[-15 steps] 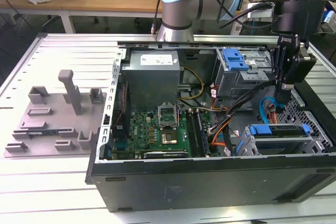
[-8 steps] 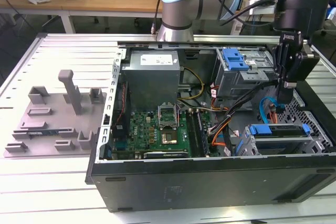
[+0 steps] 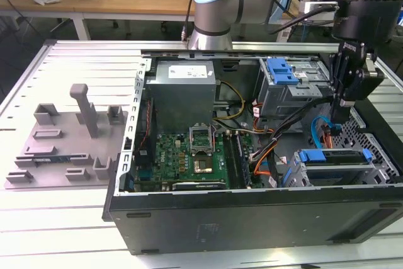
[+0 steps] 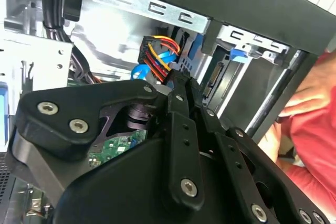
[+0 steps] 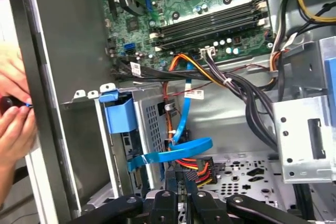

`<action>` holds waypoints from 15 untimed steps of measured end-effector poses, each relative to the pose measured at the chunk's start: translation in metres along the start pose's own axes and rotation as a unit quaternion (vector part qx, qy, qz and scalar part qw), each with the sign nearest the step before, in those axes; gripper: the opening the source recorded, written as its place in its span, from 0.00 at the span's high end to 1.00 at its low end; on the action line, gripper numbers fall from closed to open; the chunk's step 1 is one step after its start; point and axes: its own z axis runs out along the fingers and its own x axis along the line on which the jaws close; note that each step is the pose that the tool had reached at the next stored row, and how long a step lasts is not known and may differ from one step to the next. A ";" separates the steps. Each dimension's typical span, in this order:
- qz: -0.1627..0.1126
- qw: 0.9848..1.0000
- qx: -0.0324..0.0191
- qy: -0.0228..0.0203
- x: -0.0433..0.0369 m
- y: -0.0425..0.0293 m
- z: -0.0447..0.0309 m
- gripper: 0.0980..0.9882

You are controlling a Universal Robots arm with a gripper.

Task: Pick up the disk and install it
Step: 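Insert the first disk wire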

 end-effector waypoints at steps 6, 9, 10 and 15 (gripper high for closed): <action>0.000 1.000 -0.001 -0.007 0.0100 -0.0049 0.0006 0.93; 0.000 1.000 -0.002 -0.012 0.0159 -0.0065 0.0021 0.93; 0.000 1.000 -0.003 -0.016 0.0181 -0.0070 0.0027 0.93; 0.001 1.000 -0.006 -0.031 0.0317 -0.0093 0.0069 0.93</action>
